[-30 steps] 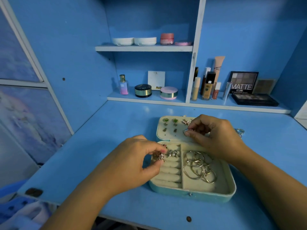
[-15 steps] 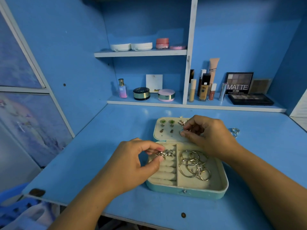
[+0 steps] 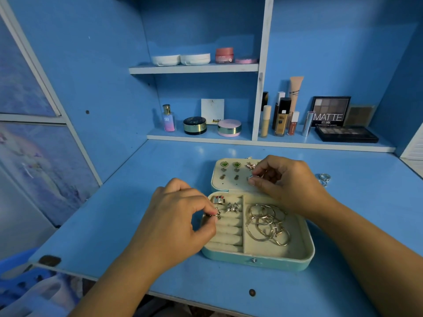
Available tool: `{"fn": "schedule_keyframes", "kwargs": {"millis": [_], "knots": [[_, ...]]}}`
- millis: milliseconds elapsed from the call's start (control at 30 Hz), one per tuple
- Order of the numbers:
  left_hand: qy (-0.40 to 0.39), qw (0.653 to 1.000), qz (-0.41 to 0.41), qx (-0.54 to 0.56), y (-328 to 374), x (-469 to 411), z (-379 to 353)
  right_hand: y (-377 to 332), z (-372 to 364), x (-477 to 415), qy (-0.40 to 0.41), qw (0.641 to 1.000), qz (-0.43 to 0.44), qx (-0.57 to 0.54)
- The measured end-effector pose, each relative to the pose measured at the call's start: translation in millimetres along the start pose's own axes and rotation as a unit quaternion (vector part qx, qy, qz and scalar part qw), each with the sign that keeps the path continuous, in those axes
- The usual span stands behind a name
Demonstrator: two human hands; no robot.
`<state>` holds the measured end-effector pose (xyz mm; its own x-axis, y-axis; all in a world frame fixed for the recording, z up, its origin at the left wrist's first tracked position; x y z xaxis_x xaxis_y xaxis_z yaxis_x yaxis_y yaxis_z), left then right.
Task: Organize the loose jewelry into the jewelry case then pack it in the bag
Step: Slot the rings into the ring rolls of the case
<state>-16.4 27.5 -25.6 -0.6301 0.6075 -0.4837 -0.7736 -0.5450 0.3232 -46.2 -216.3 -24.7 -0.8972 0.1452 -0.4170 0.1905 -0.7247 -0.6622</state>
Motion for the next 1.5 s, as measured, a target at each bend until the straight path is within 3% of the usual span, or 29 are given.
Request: {"fn": "schedule_keyframes", "kwargs": {"millis": [267, 667, 867, 1033, 1167, 1267, 1333, 1500], "knots": [[-0.01, 0.999, -0.009, -0.05, 6.8, 0.3, -0.4, -0.3, -0.6, 0.0, 0.0, 1.0, 0.006, 0.011], [-0.091, 0.995, 0.037, 0.016, 8.0, -3.6, 7.6, -1.3, -0.3, 0.6, -0.005, 1.0, 0.0, 0.009], [-0.053, 0.995, 0.087, 0.007, 15.5, -2.3, -2.7, -2.5, -0.1, 0.9, -0.005, 1.0, -0.009, -0.001], [-0.076, 0.994, 0.073, 0.028, 7.3, -5.2, 1.9, -3.0, 0.3, 1.2, -0.009, 1.0, -0.008, 0.002], [-0.113, 0.993, 0.003, 0.045, -2.6, -12.8, 2.2, -3.7, 1.2, 1.3, -0.015, 1.0, -0.005, 0.011], [-0.058, 0.992, -0.004, 0.114, -26.3, -14.1, 0.9, -4.6, 1.5, 1.3, -0.017, 1.0, 0.004, 0.02], [-0.038, 0.995, 0.028, 0.083, -47.2, -15.6, -0.9, -5.0, 2.0, 1.4, -0.015, 0.999, 0.013, 0.031], [-0.101, 0.991, 0.083, -0.018, -75.7, -17.3, -17.1, -12.3, 3.3, 3.3, -0.013, 0.998, 0.047, 0.048]]}}
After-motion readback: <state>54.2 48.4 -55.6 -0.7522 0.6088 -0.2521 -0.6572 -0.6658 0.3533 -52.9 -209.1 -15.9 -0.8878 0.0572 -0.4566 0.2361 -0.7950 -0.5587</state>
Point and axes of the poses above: each hand's wrist, its own x-axis away from the middle knuckle, its own z-axis out of the back of the hand, y = z × x, the point moved 1 cm from there along -x, towards the middle knuckle, and after that the axes turned 1 degree about -y, right-handed, at the moved point
